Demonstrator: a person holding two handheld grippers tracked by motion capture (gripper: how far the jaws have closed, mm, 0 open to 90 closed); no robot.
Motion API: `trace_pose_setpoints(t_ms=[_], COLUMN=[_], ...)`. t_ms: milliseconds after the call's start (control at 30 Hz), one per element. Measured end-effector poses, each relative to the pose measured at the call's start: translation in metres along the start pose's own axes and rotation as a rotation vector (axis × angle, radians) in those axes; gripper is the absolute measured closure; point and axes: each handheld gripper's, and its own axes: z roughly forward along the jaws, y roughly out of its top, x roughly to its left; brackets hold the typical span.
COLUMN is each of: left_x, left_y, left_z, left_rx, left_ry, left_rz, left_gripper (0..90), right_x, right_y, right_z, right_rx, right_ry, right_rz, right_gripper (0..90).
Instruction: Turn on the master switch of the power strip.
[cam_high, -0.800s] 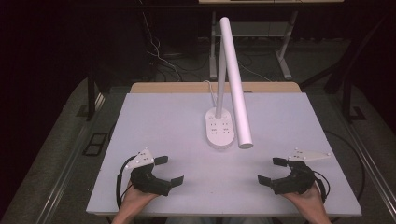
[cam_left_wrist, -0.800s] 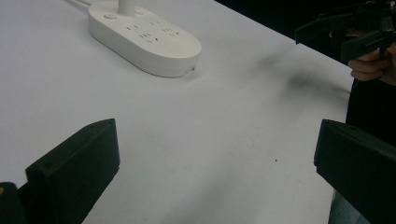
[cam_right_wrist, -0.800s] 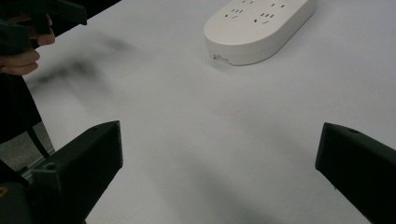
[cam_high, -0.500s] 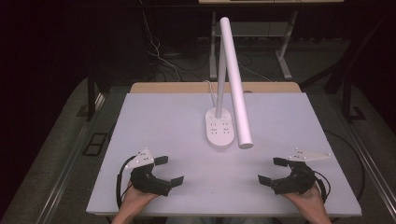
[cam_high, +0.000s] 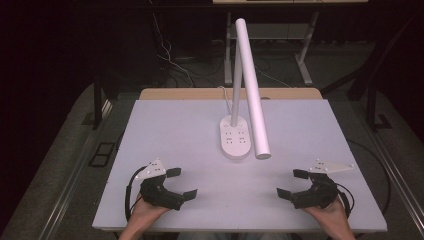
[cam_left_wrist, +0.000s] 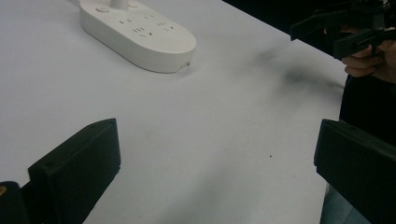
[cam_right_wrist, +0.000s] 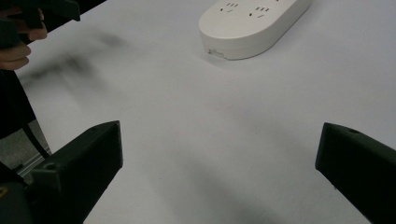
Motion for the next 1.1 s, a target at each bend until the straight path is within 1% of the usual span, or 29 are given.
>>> trace_pose_setpoints(t_ms=[33, 67, 200, 233, 367, 533, 567, 733, 767, 1000, 1100], left_x=[0.000, 0.000, -0.001, -0.002, -0.002, 0.001, 0.000, 0.001, 0.001, 0.005, 0.006], left_y=[0.001, 0.001, 0.004, 0.005, 0.008, 0.013, 0.014, 0.020, 0.021, 0.032, 0.035], left_z=[0.001, 0.001, 0.002, 0.002, 0.003, 0.003, 0.004, 0.006, 0.006, 0.006, 0.006], left_rx=[0.011, 0.011, 0.027, 0.032, 0.046, 0.060, 0.061, 0.079, 0.081, 0.089, 0.090], left_ry=[-0.009, -0.009, -0.021, -0.025, -0.018, -0.017, -0.018, -0.020, -0.020, -0.017, -0.019], left_rz=[-0.009, -0.009, -0.006, 0.002, 0.012, 0.016, 0.011, 0.018, 0.024, 0.030, 0.035], left_gripper=[0.0, 0.0, 0.0, 0.0, 0.0, 0.0, 0.0, 0.0, 0.0, 0.0, 0.0], right_x=[0.000, 0.000, 0.001, 0.001, 0.002, 0.001, 0.000, -0.001, -0.001, -0.002, -0.002], right_y=[0.000, 0.000, 0.000, 0.000, -0.001, -0.001, -0.001, -0.001, -0.001, -0.002, -0.002], right_z=[0.000, 0.000, 0.000, 0.000, 0.000, -0.001, -0.002, -0.004, -0.004, -0.004, -0.004], right_rx=[0.002, 0.003, 0.005, 0.006, 0.007, 0.002, 0.001, -0.001, -0.002, -0.003, -0.003], right_ry=[0.000, 0.001, 0.008, 0.008, 0.010, 0.010, 0.008, 0.005, 0.005, 0.006, 0.005], right_rz=[0.000, -0.002, -0.005, -0.007, -0.006, -0.006, -0.007, 0.003, 0.001, 0.001, 0.000], right_gripper=[0.3, 0.2, 0.2, 0.2, 0.2, 0.2, 0.2, 0.2, 0.2, 0.2, 0.2])
